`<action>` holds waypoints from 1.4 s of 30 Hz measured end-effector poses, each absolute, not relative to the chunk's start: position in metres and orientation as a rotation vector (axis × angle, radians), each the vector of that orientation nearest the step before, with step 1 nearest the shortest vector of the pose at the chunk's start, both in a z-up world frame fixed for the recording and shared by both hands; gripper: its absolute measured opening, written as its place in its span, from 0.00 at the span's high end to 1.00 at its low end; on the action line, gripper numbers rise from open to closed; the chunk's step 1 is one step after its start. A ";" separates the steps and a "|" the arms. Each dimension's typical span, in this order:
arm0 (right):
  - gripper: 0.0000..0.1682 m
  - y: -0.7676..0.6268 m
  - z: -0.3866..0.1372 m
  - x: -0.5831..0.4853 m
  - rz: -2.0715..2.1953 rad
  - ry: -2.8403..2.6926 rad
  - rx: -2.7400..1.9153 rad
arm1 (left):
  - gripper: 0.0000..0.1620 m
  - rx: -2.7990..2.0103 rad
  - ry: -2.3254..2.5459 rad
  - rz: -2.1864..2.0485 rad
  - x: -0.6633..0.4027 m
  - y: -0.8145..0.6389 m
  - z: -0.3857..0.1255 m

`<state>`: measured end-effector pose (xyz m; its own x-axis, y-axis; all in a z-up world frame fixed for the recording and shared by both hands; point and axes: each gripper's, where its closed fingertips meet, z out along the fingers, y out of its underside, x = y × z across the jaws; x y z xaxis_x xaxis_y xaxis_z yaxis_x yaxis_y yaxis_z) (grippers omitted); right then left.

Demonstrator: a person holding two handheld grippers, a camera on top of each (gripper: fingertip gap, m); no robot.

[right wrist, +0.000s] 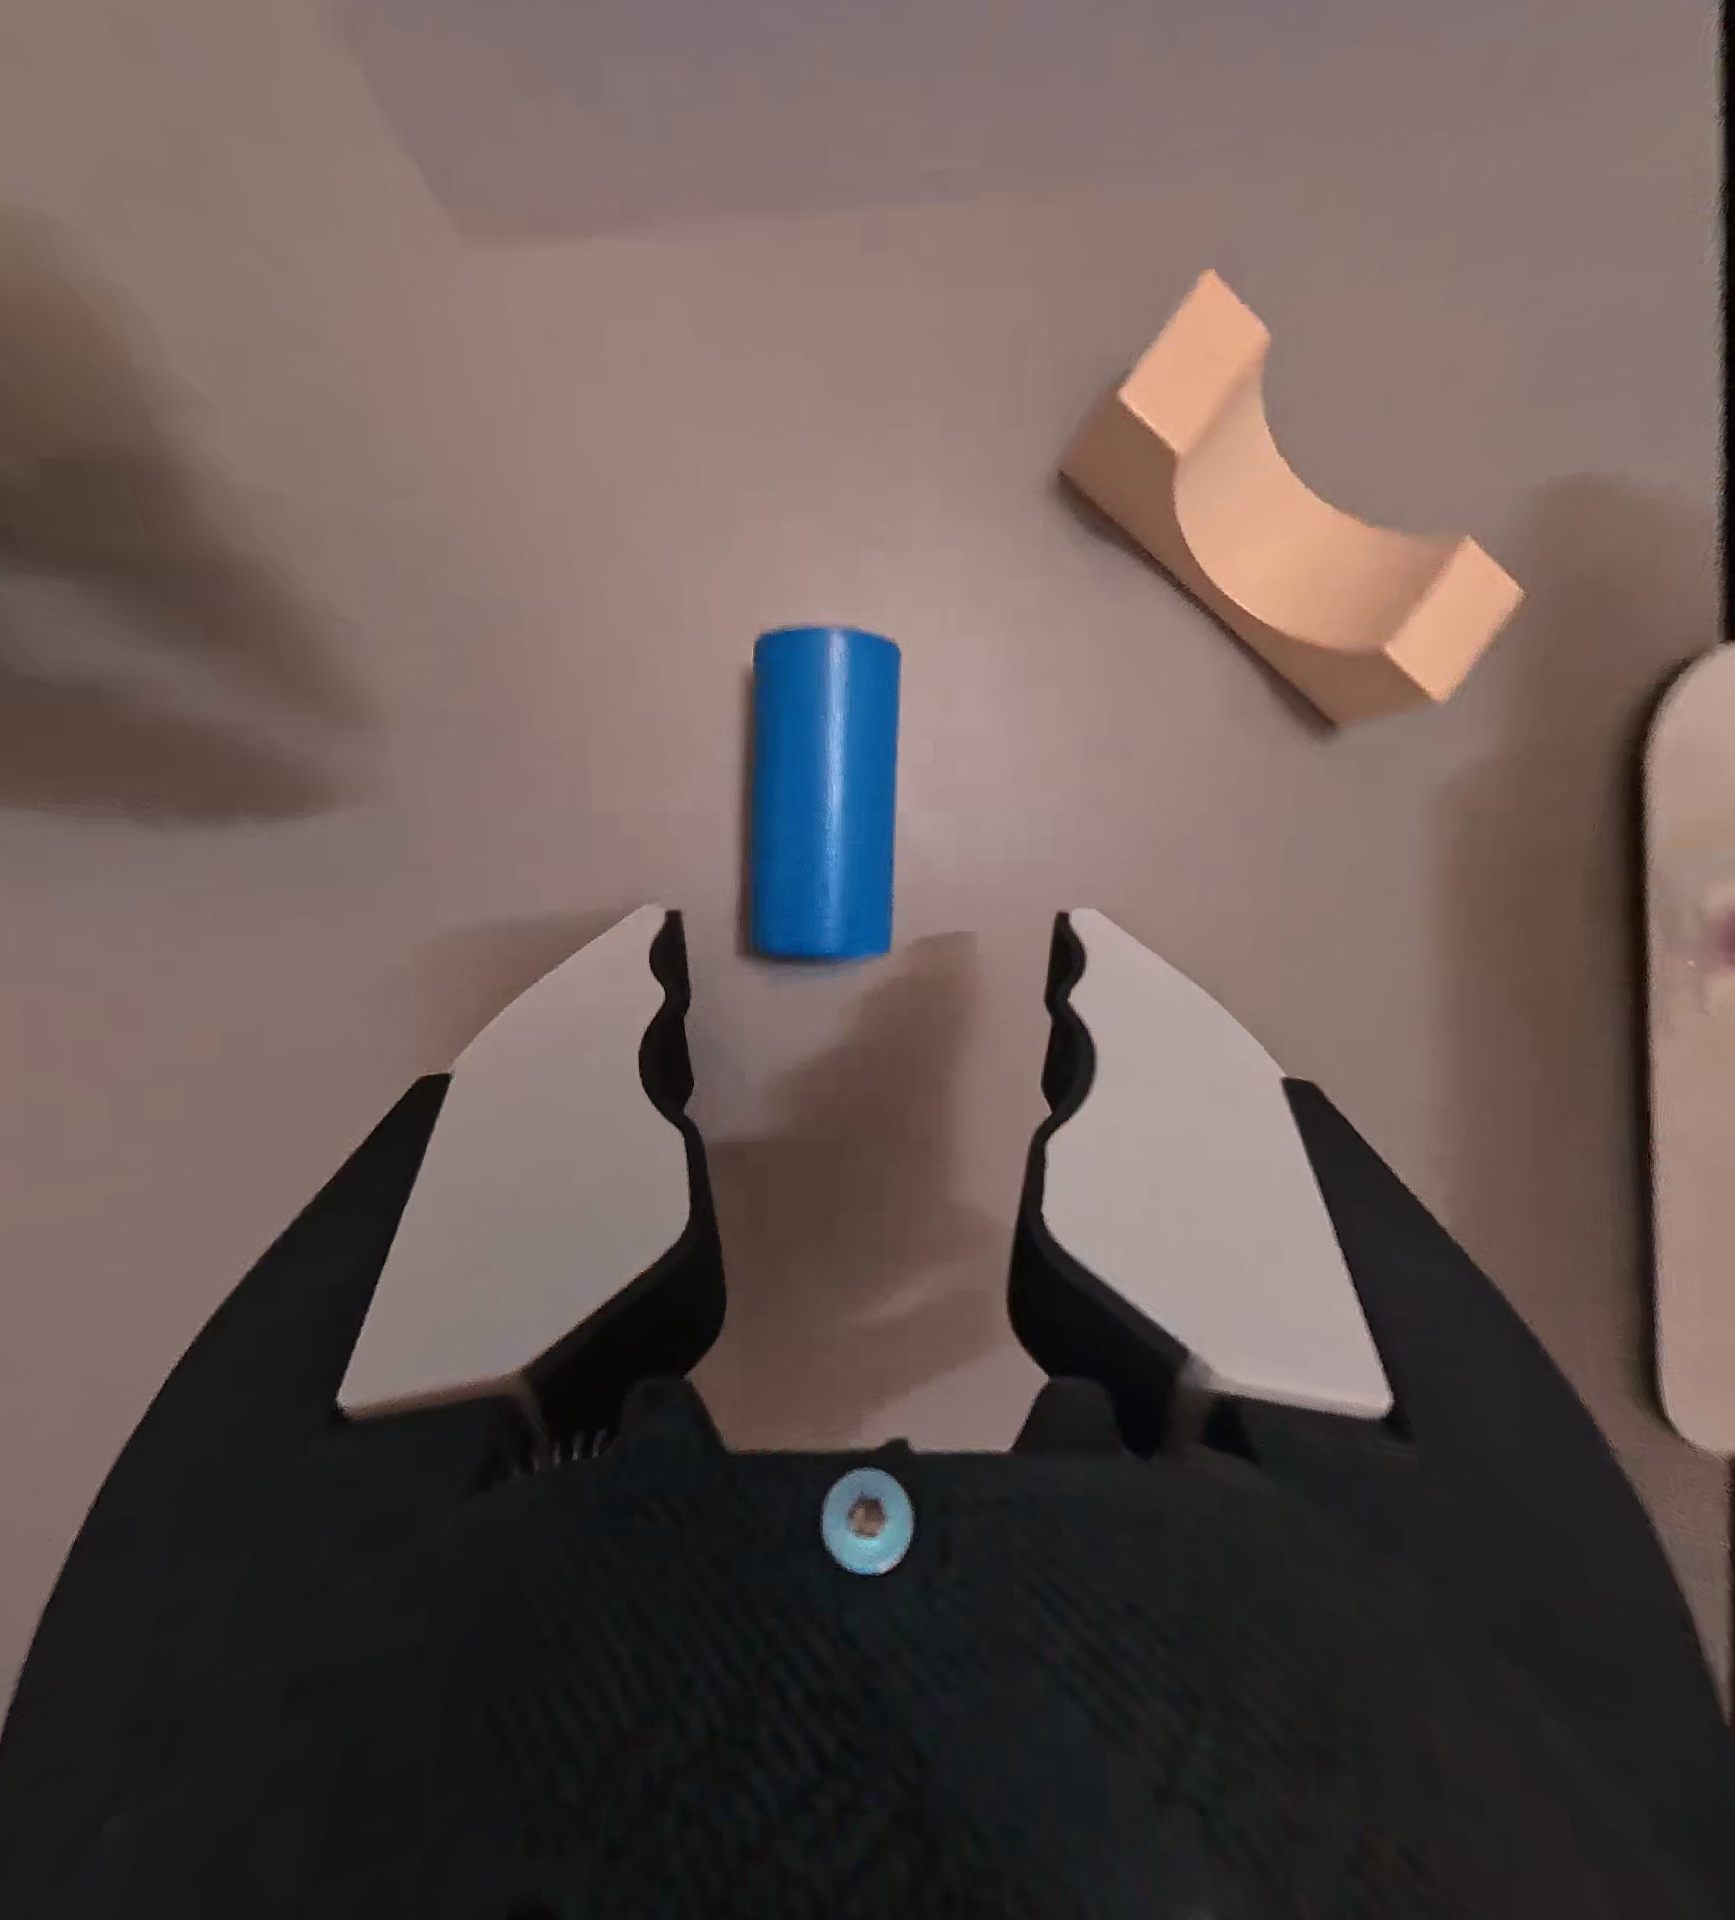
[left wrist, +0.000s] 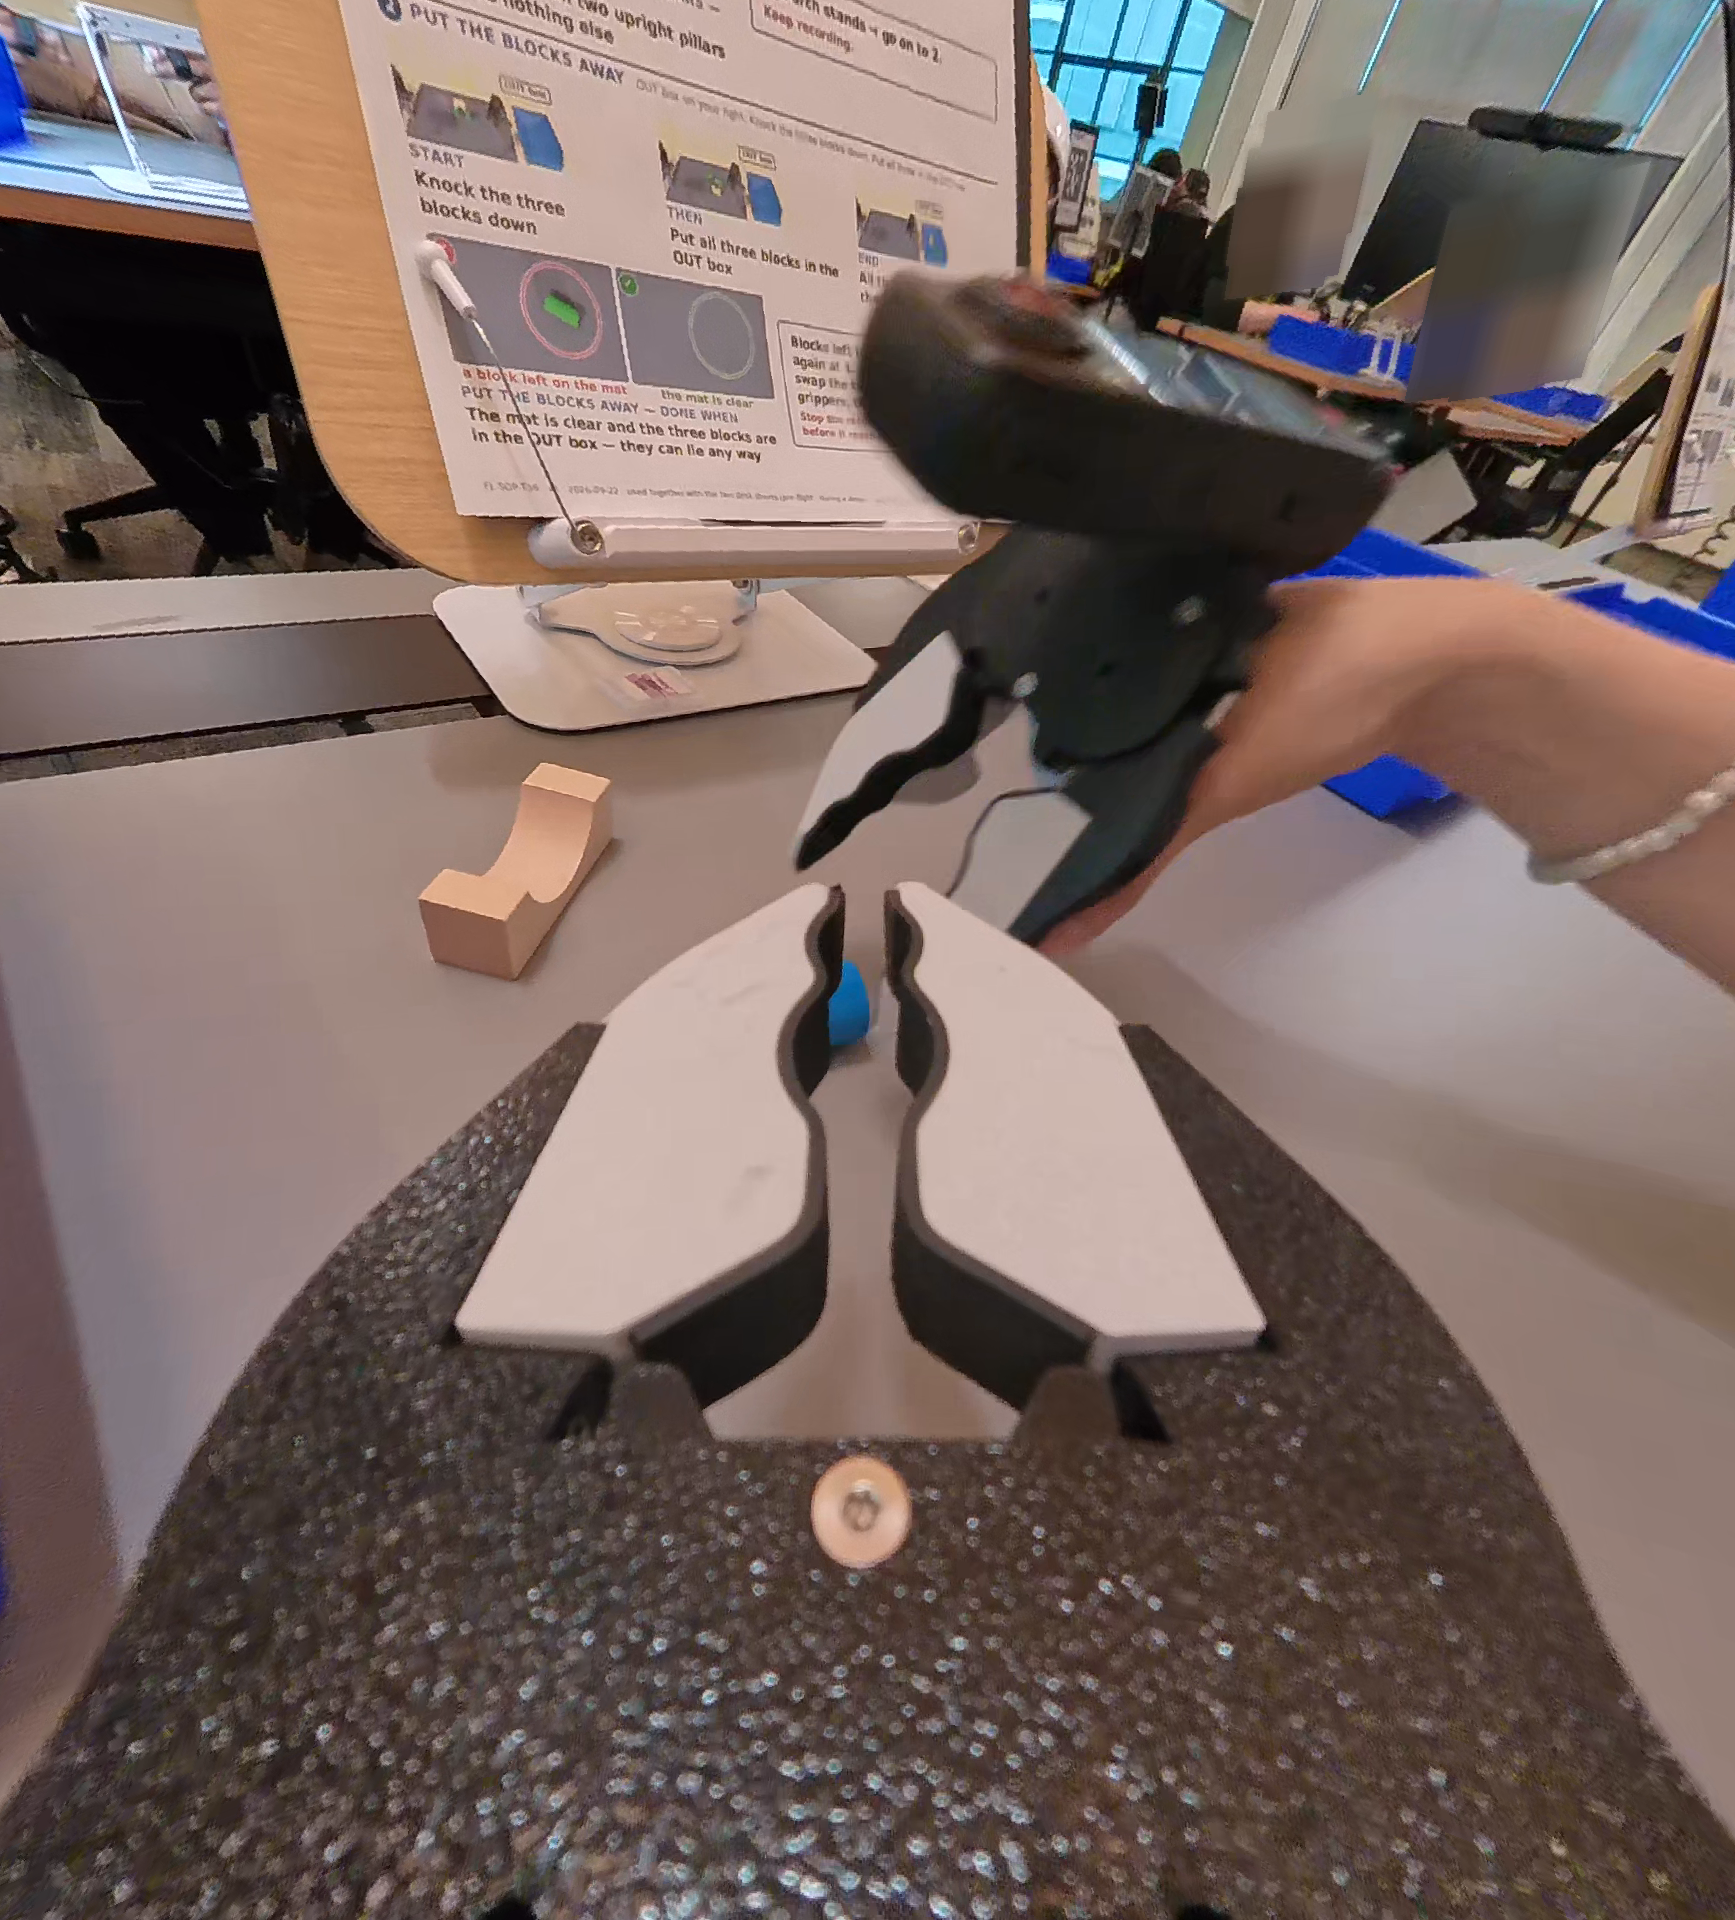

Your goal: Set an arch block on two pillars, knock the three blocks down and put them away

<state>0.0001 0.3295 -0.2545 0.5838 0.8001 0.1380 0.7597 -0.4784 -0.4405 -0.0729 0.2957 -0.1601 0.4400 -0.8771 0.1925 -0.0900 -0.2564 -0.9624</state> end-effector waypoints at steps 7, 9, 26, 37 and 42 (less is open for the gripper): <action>0.72 0.335 -0.283 -0.018 0.151 -1.283 -2.436 | 0.96 -1.658 0.847 -1.009 -0.072 0.295 -0.161; 0.81 0.333 -0.287 -0.017 0.143 -1.298 -2.457 | 0.96 -1.661 0.836 -1.028 -0.073 0.296 -0.161; 0.81 0.306 -0.127 0.178 -0.303 -0.667 -2.416 | 0.96 -1.675 0.784 -1.044 -0.082 0.306 -0.161; 0.80 0.166 -0.170 0.452 -0.499 0.166 -2.663 | 0.96 -1.705 0.862 -0.970 -0.067 0.300 -0.175; 0.80 0.138 -0.232 0.477 -0.426 0.280 -2.761 | 0.96 -1.717 0.855 -0.926 -0.071 0.305 -0.178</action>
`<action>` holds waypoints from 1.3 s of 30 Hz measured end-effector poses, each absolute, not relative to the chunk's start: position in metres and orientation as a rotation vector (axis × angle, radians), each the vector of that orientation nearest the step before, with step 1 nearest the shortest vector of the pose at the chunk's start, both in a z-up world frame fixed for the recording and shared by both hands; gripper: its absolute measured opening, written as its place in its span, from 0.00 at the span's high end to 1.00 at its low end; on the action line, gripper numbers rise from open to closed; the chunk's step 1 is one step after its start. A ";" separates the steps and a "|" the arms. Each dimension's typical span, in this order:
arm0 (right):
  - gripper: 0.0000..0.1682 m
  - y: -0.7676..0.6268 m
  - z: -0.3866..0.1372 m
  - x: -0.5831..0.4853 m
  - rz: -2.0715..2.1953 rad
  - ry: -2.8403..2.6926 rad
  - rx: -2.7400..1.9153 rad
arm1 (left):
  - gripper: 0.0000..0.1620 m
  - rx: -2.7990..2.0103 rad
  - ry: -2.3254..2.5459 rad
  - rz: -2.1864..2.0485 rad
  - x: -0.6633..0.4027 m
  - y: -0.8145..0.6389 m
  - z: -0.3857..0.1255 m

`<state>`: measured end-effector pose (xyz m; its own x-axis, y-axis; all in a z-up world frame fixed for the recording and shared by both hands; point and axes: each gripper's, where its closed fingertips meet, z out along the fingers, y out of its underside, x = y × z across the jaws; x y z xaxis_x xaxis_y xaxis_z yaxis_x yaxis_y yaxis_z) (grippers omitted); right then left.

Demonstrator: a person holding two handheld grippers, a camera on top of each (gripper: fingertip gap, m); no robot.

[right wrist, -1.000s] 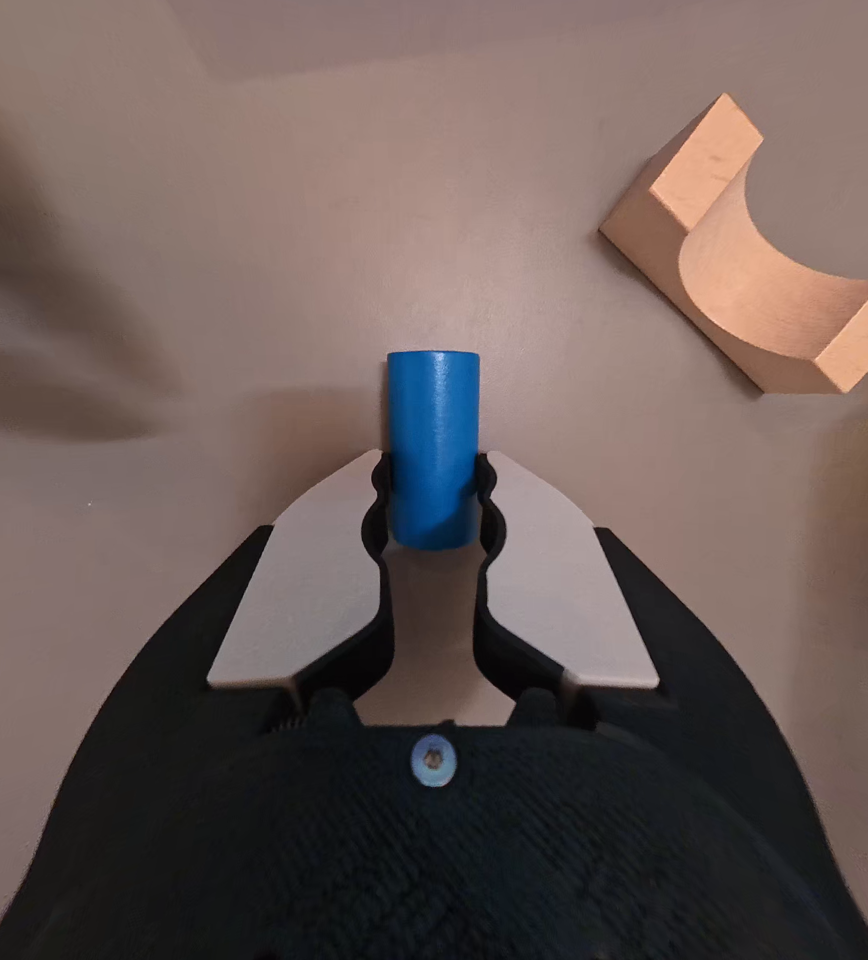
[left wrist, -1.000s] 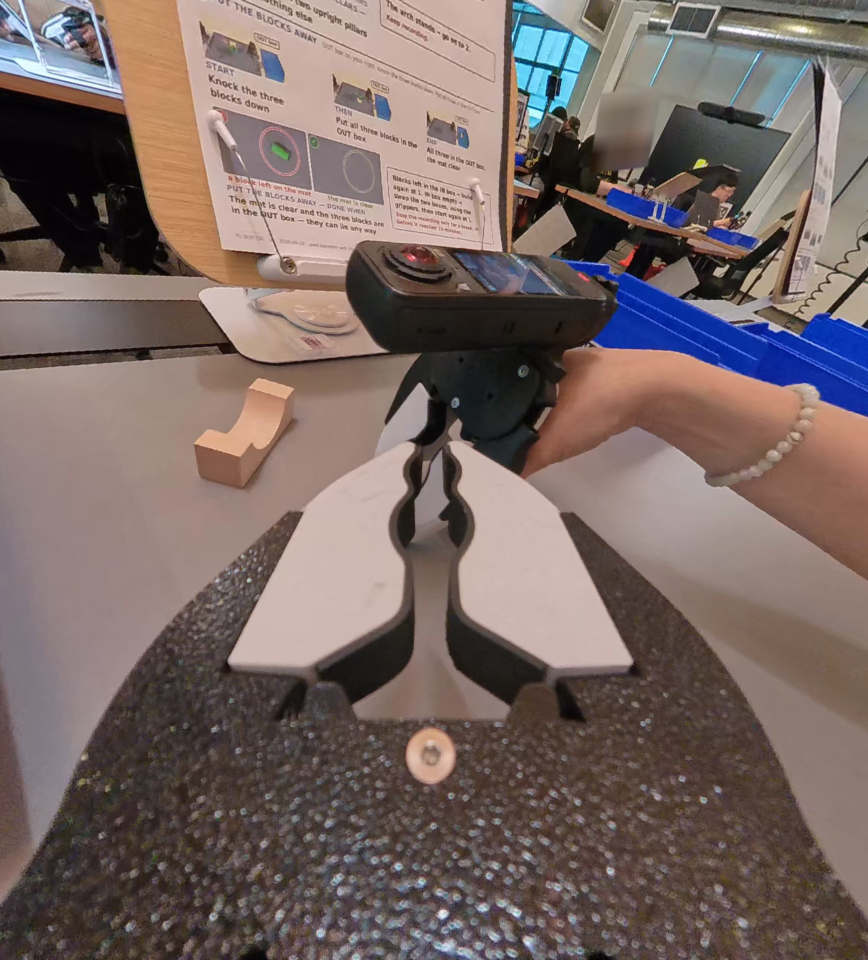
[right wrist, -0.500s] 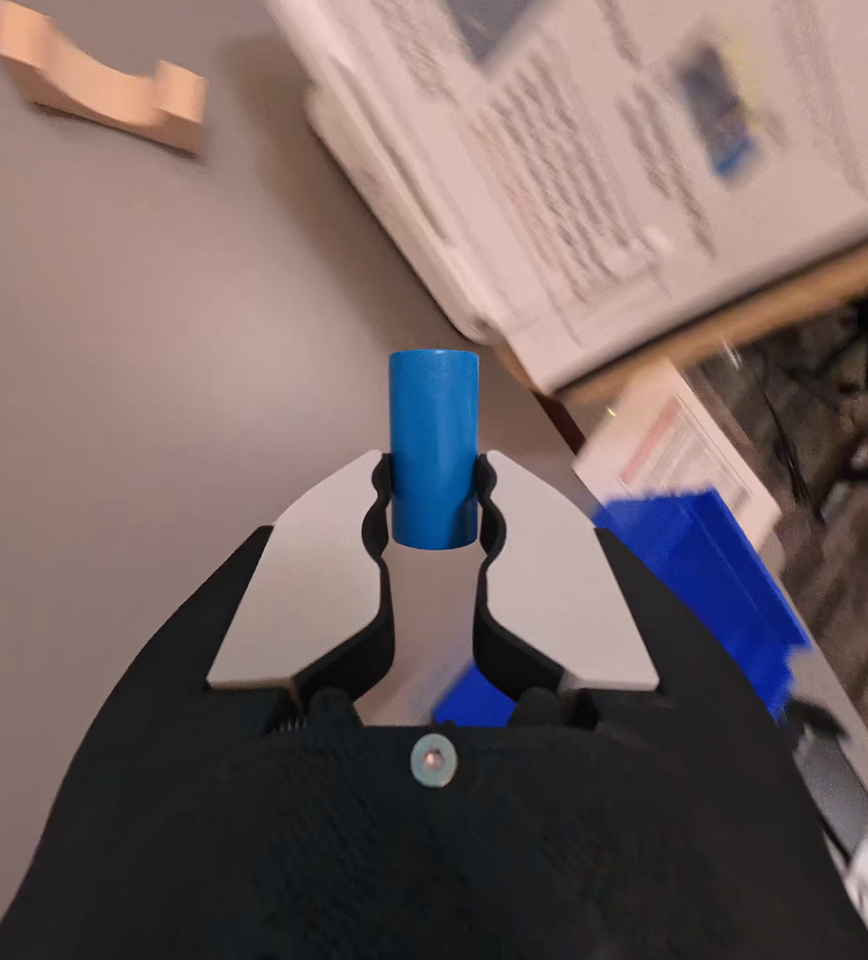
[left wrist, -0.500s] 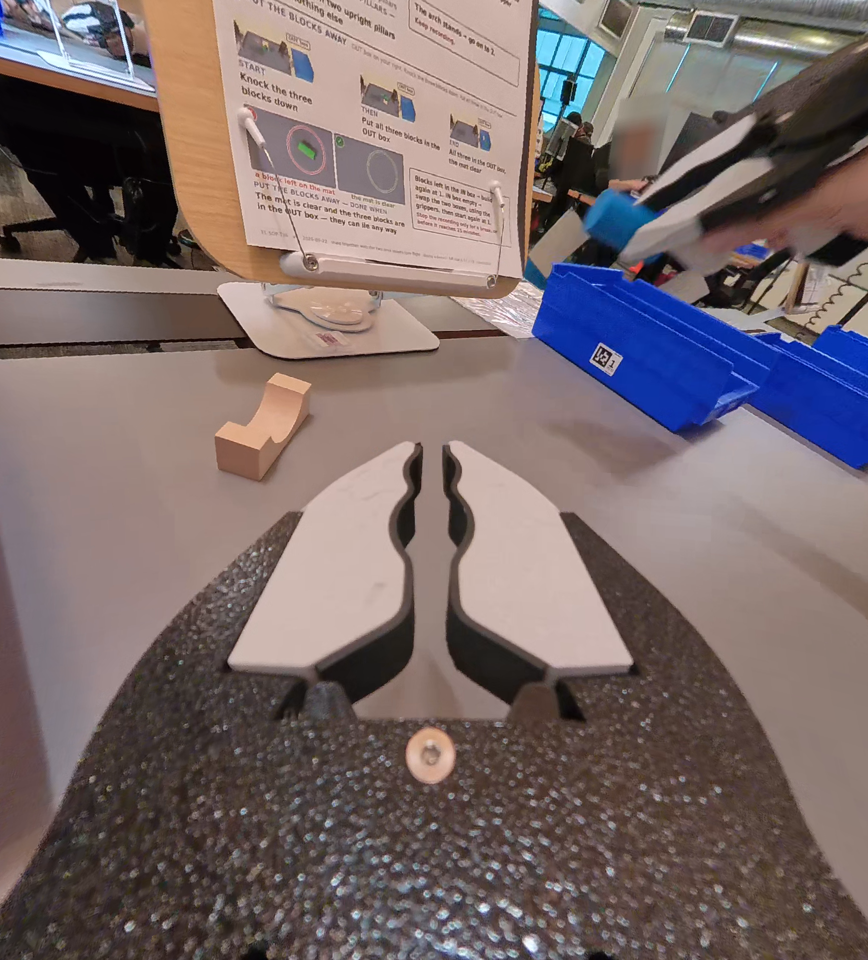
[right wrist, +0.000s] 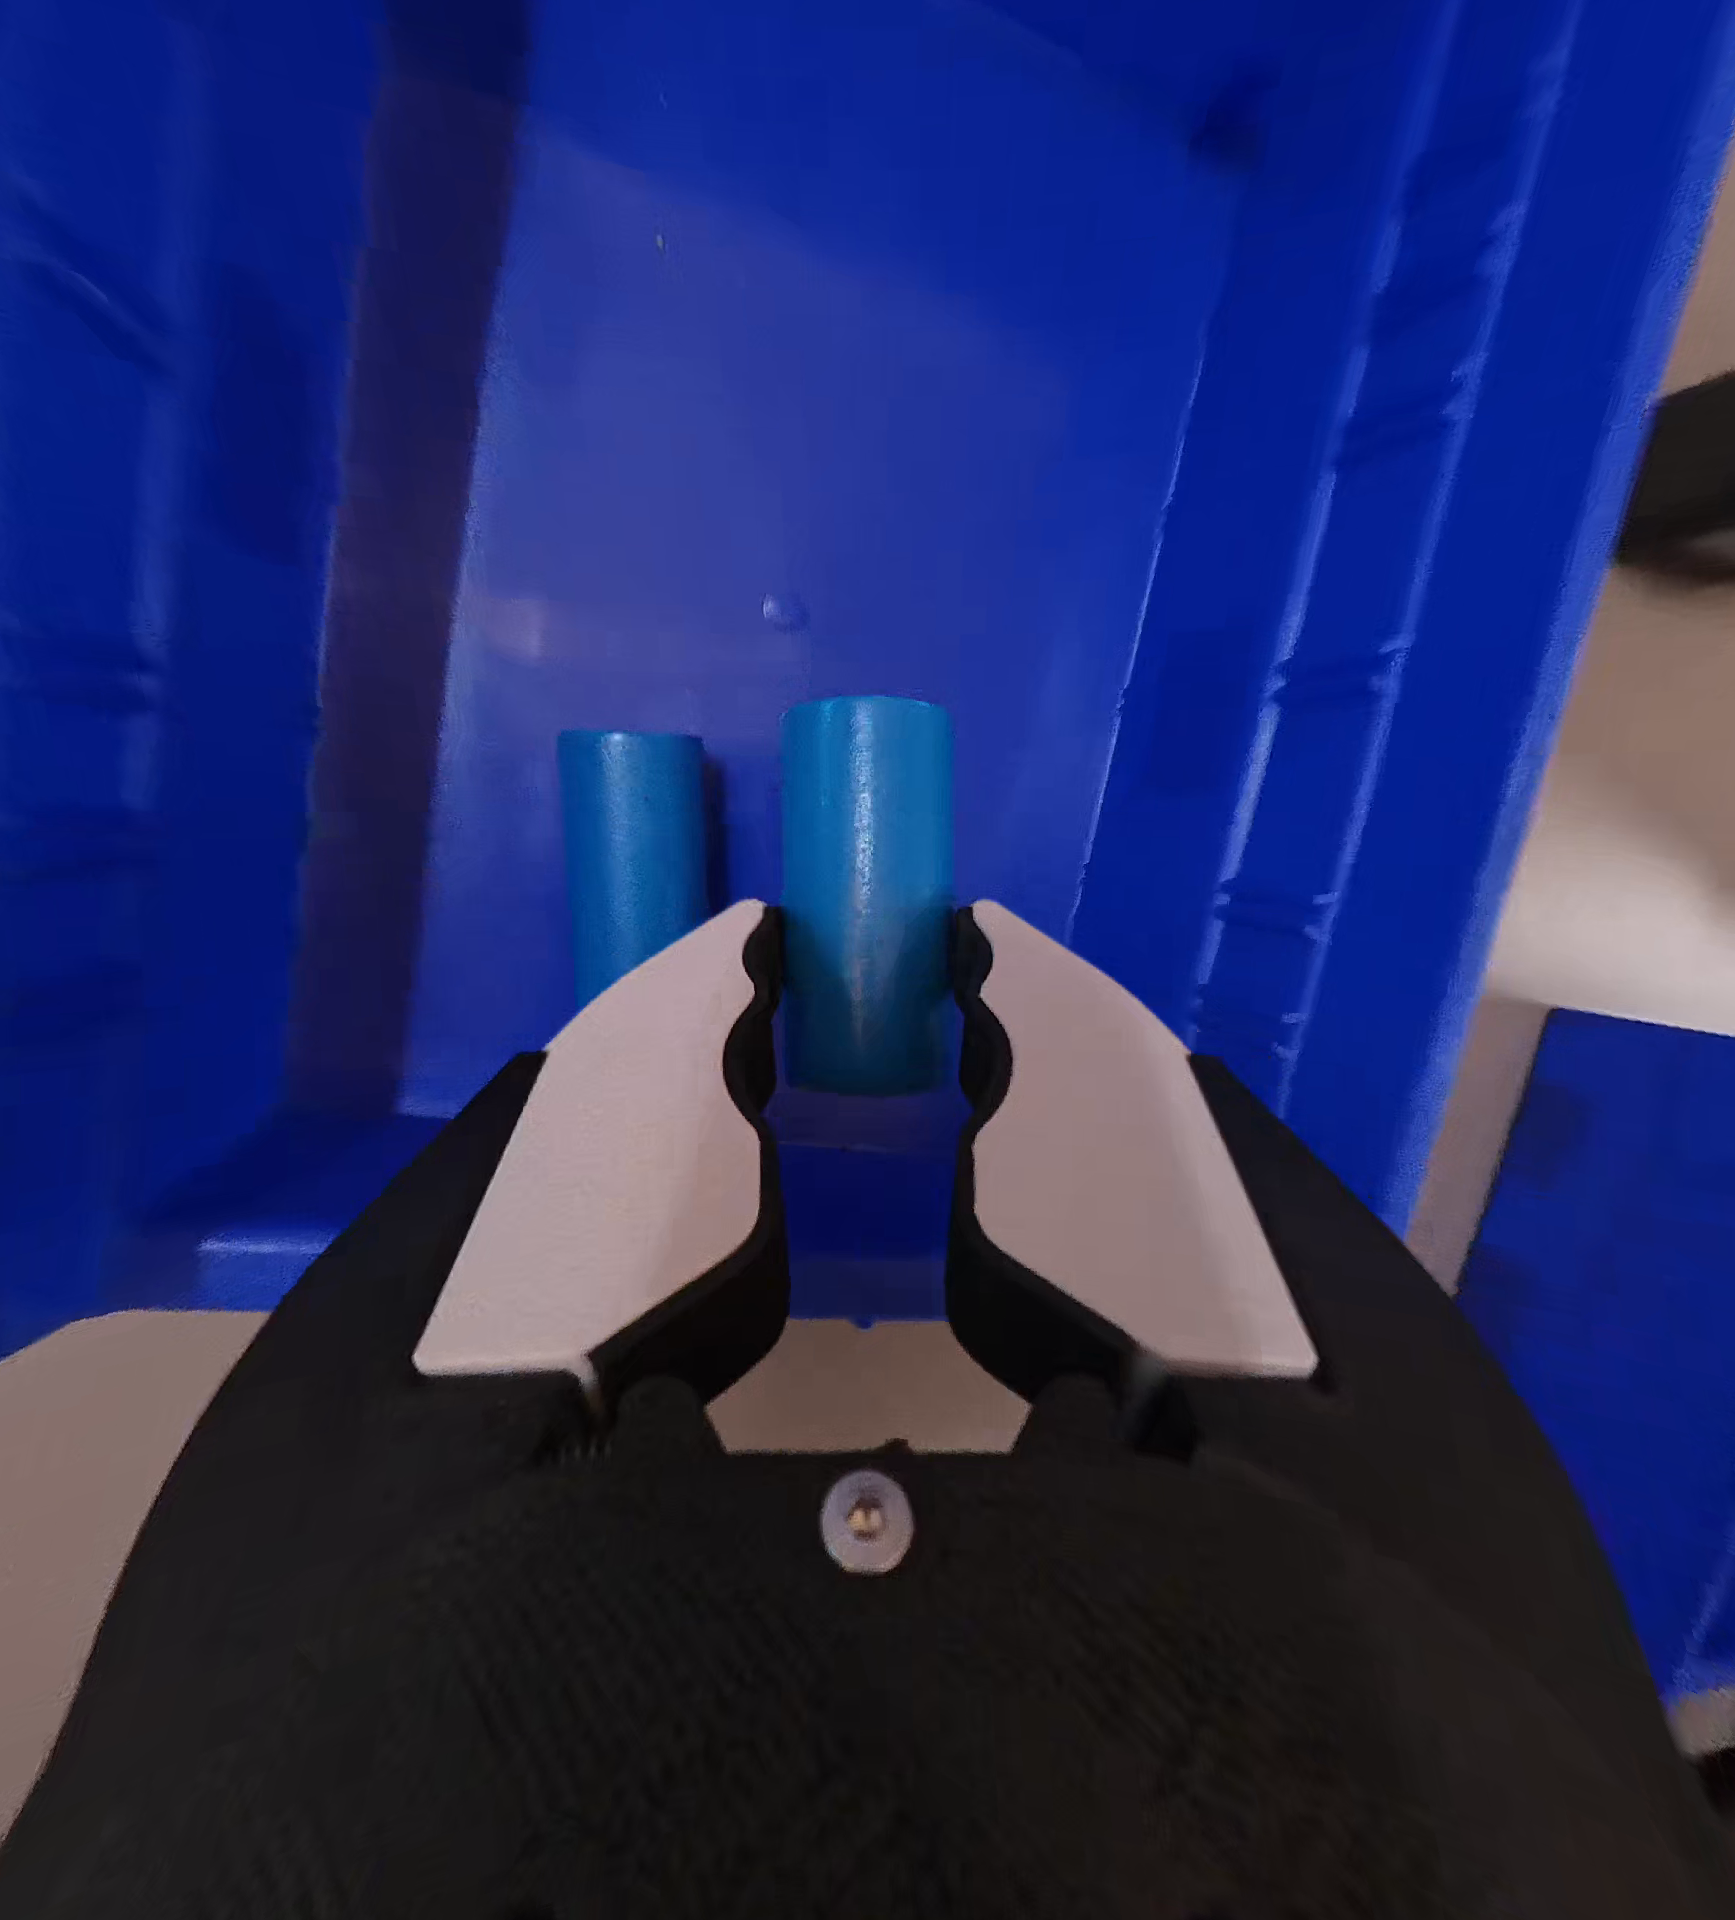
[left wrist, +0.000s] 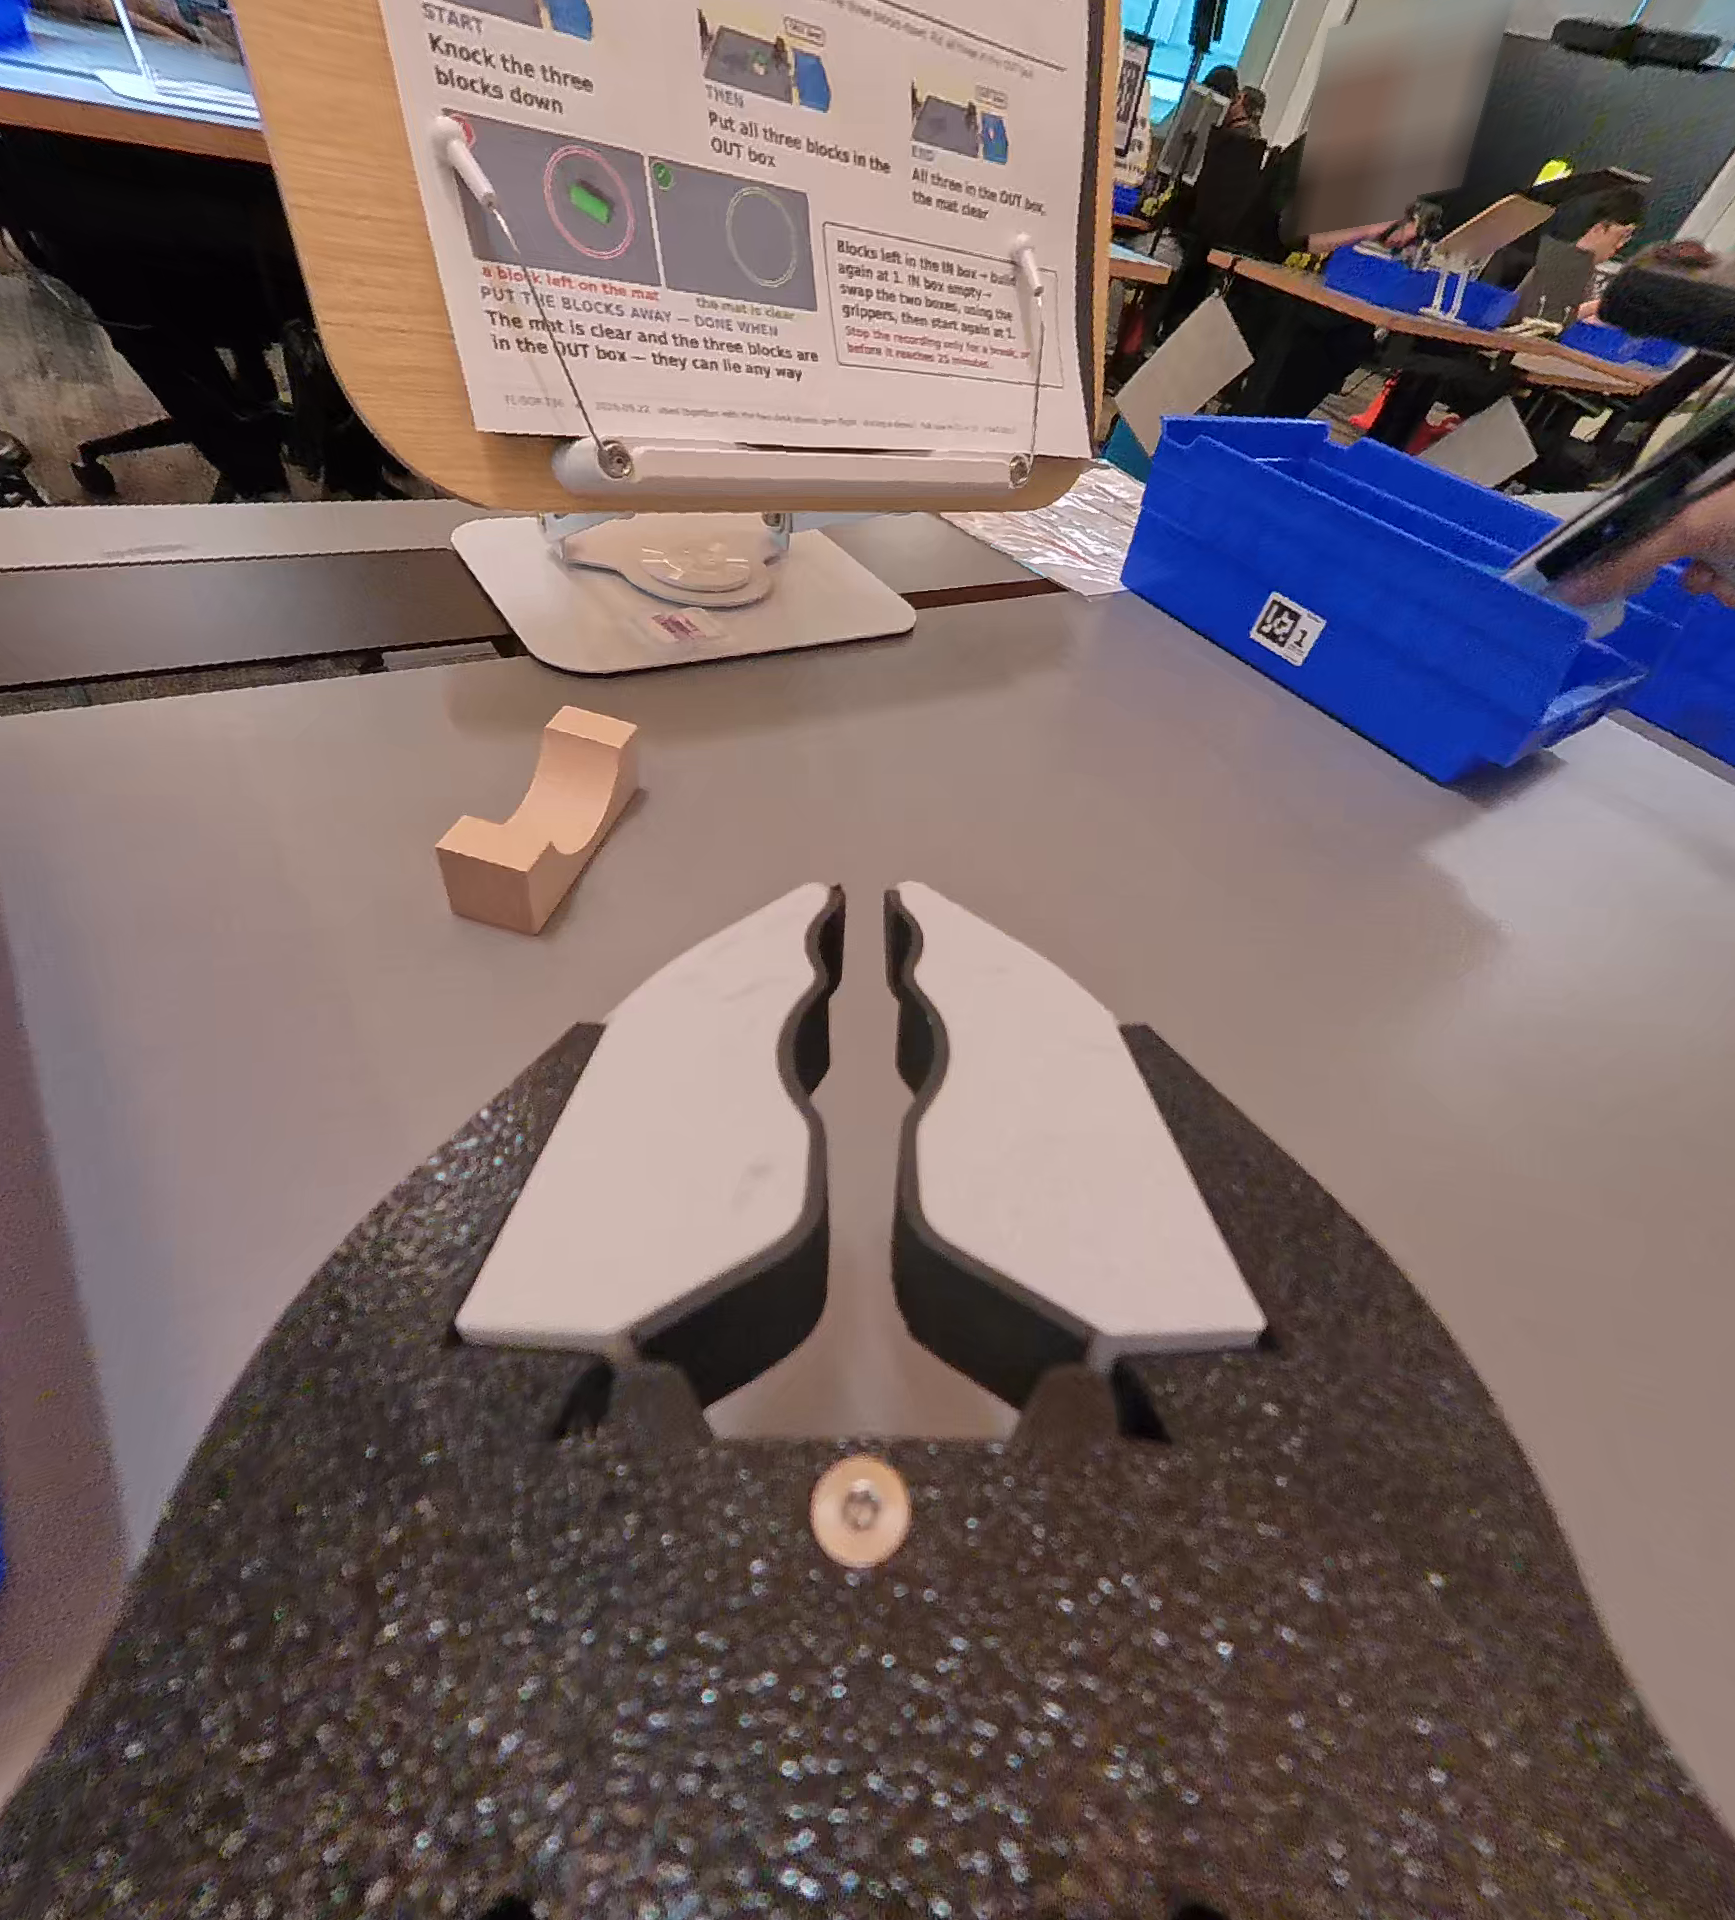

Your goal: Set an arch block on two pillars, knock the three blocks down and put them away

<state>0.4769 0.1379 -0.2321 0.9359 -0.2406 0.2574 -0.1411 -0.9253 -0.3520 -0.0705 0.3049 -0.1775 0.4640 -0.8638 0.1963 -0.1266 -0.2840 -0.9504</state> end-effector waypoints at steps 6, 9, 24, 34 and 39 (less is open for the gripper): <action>0.80 0.128 -0.257 0.486 -0.396 0.310 -2.809 | 0.96 -1.738 0.859 -0.924 -0.068 0.306 -0.184; 0.80 0.131 -0.266 0.480 -0.293 0.341 -2.793 | 0.96 -1.744 0.881 -0.919 -0.064 0.303 -0.189; 0.70 0.146 -0.215 0.466 -0.307 0.272 -2.629 | 0.96 -1.725 0.890 -0.937 -0.063 0.299 -0.183; 0.72 0.205 -0.105 0.304 -0.279 -0.261 -2.271 | 0.96 -1.711 0.877 -0.953 -0.065 0.297 -0.176; 0.71 0.256 -0.125 0.150 -0.171 -0.850 -2.096 | 0.96 -1.716 0.883 -0.962 -0.062 0.296 -0.180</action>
